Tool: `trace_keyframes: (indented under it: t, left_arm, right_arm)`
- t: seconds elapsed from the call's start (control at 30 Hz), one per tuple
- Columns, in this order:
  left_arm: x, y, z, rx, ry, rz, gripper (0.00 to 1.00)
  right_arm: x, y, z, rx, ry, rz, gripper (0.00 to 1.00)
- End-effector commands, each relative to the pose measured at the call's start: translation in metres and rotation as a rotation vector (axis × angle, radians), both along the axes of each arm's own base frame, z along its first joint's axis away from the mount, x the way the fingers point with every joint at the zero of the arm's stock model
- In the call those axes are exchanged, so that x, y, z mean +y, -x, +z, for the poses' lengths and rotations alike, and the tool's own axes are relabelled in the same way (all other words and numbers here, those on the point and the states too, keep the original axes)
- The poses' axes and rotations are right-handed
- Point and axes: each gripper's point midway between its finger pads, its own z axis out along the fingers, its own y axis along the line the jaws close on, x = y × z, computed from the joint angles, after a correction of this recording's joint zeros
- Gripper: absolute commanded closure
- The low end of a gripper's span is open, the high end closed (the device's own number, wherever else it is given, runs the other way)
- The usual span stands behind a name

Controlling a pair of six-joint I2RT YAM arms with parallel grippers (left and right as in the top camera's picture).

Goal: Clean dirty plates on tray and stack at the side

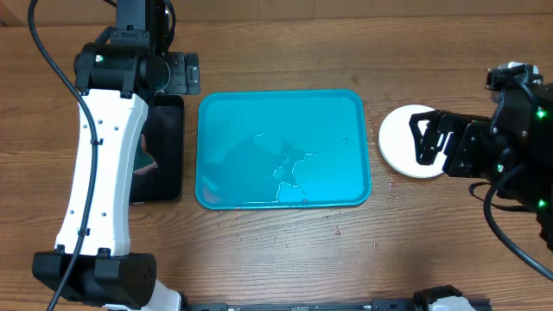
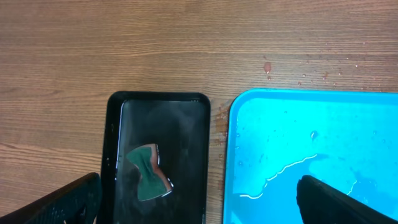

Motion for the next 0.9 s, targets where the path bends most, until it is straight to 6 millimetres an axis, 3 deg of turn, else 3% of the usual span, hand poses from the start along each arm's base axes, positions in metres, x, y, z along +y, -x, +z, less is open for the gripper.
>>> trace_keyframes:
  t: [0.0,0.13,0.27,0.37,0.4,0.57,0.7,0.87]
  left_arm:
    - [-0.002,-0.001,-0.005,0.012,0.005,-0.009,0.0]
    - [-0.002,-0.001,-0.005,0.012,0.005,-0.009,0.0]
    - [-0.002,-0.001,-0.005,0.012,0.005,-0.009,0.0]
    - [-0.002,-0.001,-0.005,0.012,0.005,-0.009,0.0]
    - [-0.002,-0.001,-0.005,0.012,0.005,-0.009,0.0]
    - [-0.002,-0.001,-0.005,0.012,0.005,-0.008,0.0]
    - [-0.002,-0.001,-0.005,0.013,0.005,-0.008,0.0]
    - [-0.002,-0.001,-0.005,0.012,0.005,-0.008,0.0]
  right_arm:
    - [-0.008,-0.005,0.007,-0.084,0.098,0.031,0.0]
    - [-0.006,-0.018,0.004,-0.225,0.116,0.054,0.0]
    - [-0.006,-0.026,-0.022,-0.368,0.099,0.042,0.0]
    - [-0.007,-0.026,-0.052,-0.47,0.083,0.029,0.0]
    - [-0.008,-0.023,-0.076,-0.53,0.074,0.024,0.0]
    - [-0.008,-0.012,-0.134,-0.653,0.051,0.019,0.0]
    - [-0.01,-0.005,-0.173,-0.734,0.037,0.012,0.0]
    - [-0.012,0.0,-0.203,-0.765,0.037,0.006,0.0]
